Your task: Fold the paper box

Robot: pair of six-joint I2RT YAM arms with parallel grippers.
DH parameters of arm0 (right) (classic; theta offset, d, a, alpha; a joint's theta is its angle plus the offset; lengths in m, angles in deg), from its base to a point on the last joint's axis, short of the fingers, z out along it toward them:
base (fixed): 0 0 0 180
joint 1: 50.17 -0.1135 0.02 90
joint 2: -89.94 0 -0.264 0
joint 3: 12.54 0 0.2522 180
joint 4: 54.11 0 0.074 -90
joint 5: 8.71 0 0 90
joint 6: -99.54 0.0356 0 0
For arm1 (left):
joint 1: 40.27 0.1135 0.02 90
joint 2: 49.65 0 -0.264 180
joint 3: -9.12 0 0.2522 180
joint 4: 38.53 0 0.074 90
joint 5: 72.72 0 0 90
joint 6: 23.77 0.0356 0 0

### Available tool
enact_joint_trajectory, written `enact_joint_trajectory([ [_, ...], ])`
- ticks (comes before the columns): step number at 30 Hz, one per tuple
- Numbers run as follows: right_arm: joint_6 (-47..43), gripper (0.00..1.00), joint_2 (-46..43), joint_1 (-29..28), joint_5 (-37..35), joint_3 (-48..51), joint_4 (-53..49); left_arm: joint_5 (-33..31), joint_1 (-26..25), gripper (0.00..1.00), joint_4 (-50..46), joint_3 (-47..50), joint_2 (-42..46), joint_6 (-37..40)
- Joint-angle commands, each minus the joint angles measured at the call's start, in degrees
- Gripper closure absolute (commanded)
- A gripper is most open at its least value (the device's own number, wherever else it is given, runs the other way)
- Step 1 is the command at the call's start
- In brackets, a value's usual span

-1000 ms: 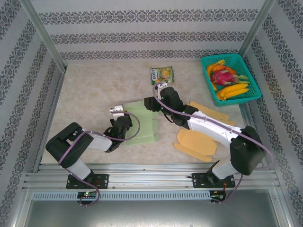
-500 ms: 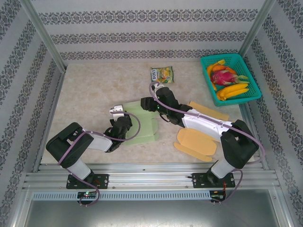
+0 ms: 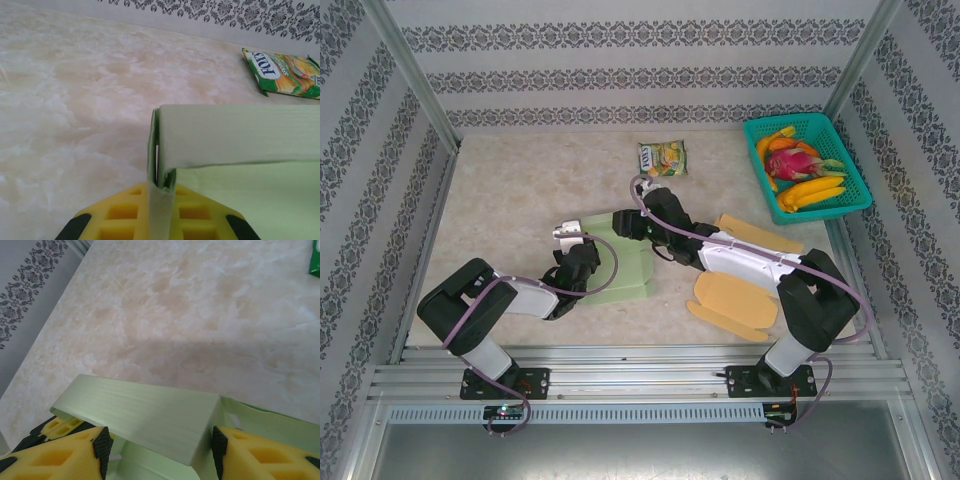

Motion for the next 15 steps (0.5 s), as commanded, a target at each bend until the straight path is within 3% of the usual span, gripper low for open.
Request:
enact_joint_trajectory([
  [1, 3.01, 0.43, 0.83, -0.81, 3.22, -0.33, 3.84, -0.10, -0.86, 1.00, -1.08, -1.54, -0.27, -1.51],
  [12, 16.77, 0.44, 2.07, 1.59, 15.13, 7.62, 29.30, 3.60, -2.01, 1.00, 1.70, -0.65, -0.17, 0.14],
  [15, 19.56, 0.45, 2.15, 2.38, 15.40, 9.95, 34.12, 3.09, -2.09, 1.00, 0.66, -0.65, 0.05, -0.64],
])
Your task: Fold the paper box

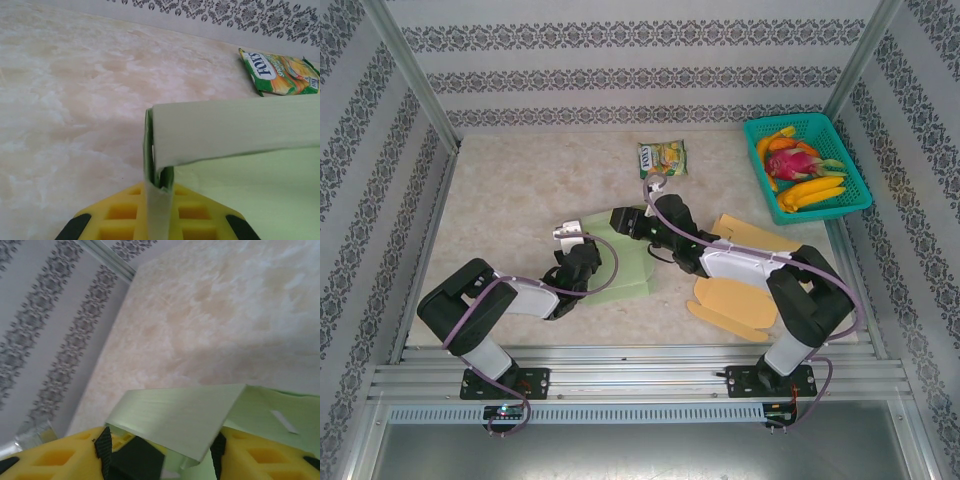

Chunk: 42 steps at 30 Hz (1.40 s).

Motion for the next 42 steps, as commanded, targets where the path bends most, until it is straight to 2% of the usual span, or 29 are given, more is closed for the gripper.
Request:
enact_joint_trajectory([
  [1, 5.60, 0.46, -0.07, 0.27, 4.72, 2.50, 12.85, 2.19, -1.54, 1.00, 0.28, -0.60, 0.12, 0.14],
  [8, -2.50, 0.46, -5.21, 0.41, -1.83, 5.30, 3.85, 0.32, -1.49, 1.00, -1.50, -0.37, 0.23, -1.91],
  [16, -8.11, 0.46, -9.81, 0.07, -4.32, 6.34, -4.89, -0.21, -1.48, 1.00, -2.42, -0.35, 0.71, -2.59],
  [27, -17.85, 0.45, -18.52, -2.72, -15.04, 7.69, -18.24, -0.40, -1.55, 1.00, -3.12, 0.55, 2.15, -3.40],
  [33, -21.52, 0.44, -18.68, -4.86, -19.36, 6.91, -22.48, -0.12, -1.49, 1.00, -3.69, 0.36, 2.44, -3.68],
  [42, -23.33, 0.43, -14.93, -5.41, -18.80, 4.90, -23.49, 0.06, -1.49, 1.00, -3.93, 0.27, 2.40, -3.51],
])
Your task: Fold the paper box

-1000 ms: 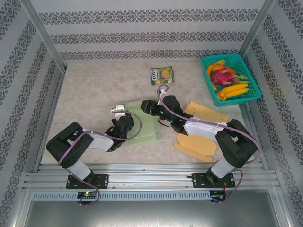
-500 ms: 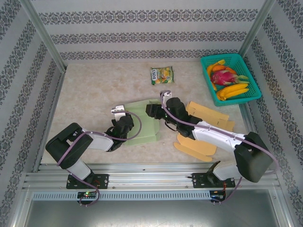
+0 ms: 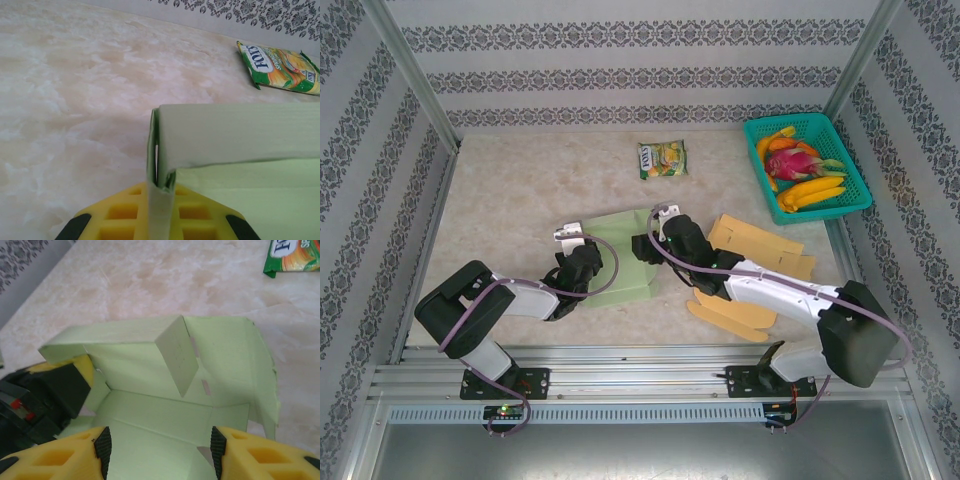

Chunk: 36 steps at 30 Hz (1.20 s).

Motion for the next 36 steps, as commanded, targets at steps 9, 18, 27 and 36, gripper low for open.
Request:
enact_joint_trajectory([
  [9, -3.03, 0.43, 3.87, -0.24, -2.64, -2.71, -1.55, 0.40, -0.58, 1.00, -0.72, 0.29, 1.15, -0.85],
  [18, -3.30, 0.42, 5.05, 1.29, -2.62, -2.84, -1.58, 0.90, -0.59, 1.00, -0.94, 0.29, 1.34, -0.76],
  [27, -3.08, 0.42, 6.54, 3.49, -2.80, -2.45, -1.30, 1.16, -0.60, 1.00, -1.27, 0.29, 2.03, -0.59],
  [36, -1.55, 0.42, 8.43, 4.96, -3.02, -2.18, -1.58, 1.12, -0.55, 1.00, -1.65, 0.60, 3.13, -0.66],
])
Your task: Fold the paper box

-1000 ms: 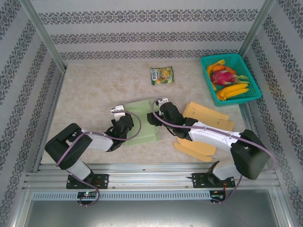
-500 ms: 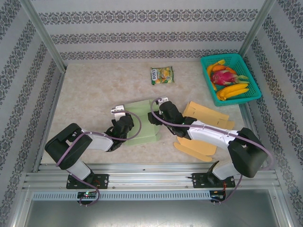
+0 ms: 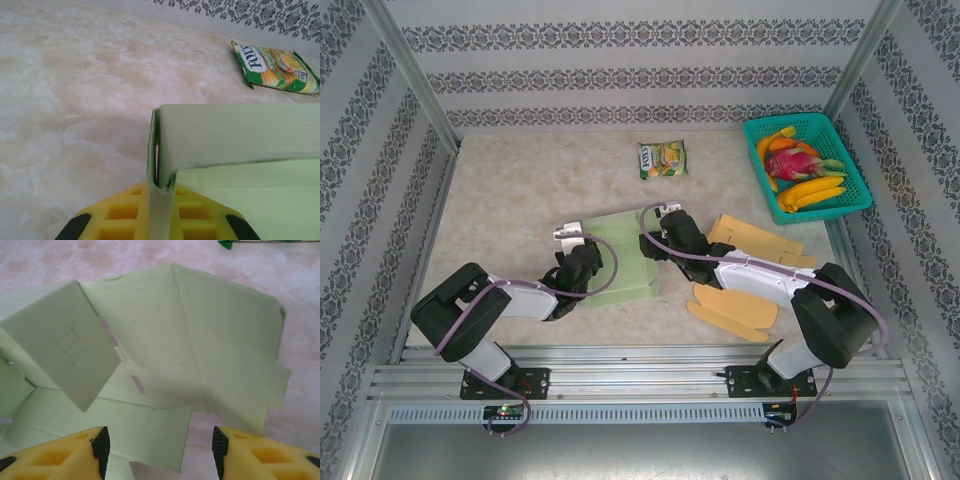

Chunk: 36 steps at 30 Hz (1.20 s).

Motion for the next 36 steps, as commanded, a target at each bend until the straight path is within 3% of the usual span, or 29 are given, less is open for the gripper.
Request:
enact_joint_trajectory([
  [1, 1.13, 0.42, 1.05, 0.62, -0.89, -0.76, -0.30, 0.06, -0.58, 1.00, -0.40, 0.56, 1.63, -0.61],
  [20, -0.94, 0.43, 3.09, -0.55, 8.66, -1.56, 4.24, 1.20, -0.59, 1.00, 0.04, 0.46, 0.33, -1.73],
  [36, -0.30, 0.44, 10.69, -3.68, 10.46, -5.86, 3.19, 1.68, -0.60, 1.00, 0.13, 0.47, 0.63, -2.34],
])
